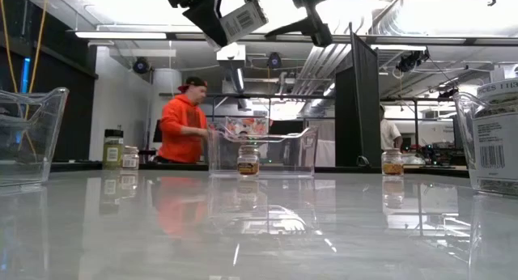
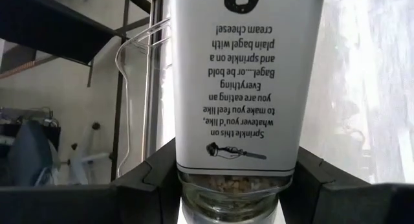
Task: Sort spices by type
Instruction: Put the white seasoning bottle into the bottom right transparent bin
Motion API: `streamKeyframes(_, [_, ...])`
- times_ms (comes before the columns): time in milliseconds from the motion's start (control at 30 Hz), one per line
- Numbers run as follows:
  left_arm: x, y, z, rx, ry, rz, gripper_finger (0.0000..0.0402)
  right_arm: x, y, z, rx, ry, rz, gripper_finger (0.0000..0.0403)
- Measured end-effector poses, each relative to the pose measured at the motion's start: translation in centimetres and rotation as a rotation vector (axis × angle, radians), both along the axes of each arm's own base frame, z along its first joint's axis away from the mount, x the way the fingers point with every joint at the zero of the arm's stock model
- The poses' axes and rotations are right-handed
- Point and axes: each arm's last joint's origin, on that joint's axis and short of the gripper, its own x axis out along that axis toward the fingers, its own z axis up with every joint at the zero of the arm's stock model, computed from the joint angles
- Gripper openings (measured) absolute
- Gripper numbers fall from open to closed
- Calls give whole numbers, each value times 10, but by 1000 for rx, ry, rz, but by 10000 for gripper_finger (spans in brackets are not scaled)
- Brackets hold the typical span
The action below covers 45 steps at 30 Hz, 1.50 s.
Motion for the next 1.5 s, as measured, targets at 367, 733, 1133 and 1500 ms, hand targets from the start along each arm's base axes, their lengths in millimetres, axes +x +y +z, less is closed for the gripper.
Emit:
streamKeyframes(367, [4, -6, 2, -92, -65, -36, 169, 3, -1, 4, -16, -55, -31, 280])
streamKeyframes(733, [5, -3, 3, -69, -75, -28, 171, 3, 2, 5, -38, -68, -33, 200])
streamKeyframes(1133, [-17, -11, 12, -116, -18, -47, 223, -7, 0, 2, -129, 35, 37, 193])
streamKeyframes(1500, [-90, -2, 50, -400, -347, 90, 229, -60, 3, 30, -285, 150, 58, 193])
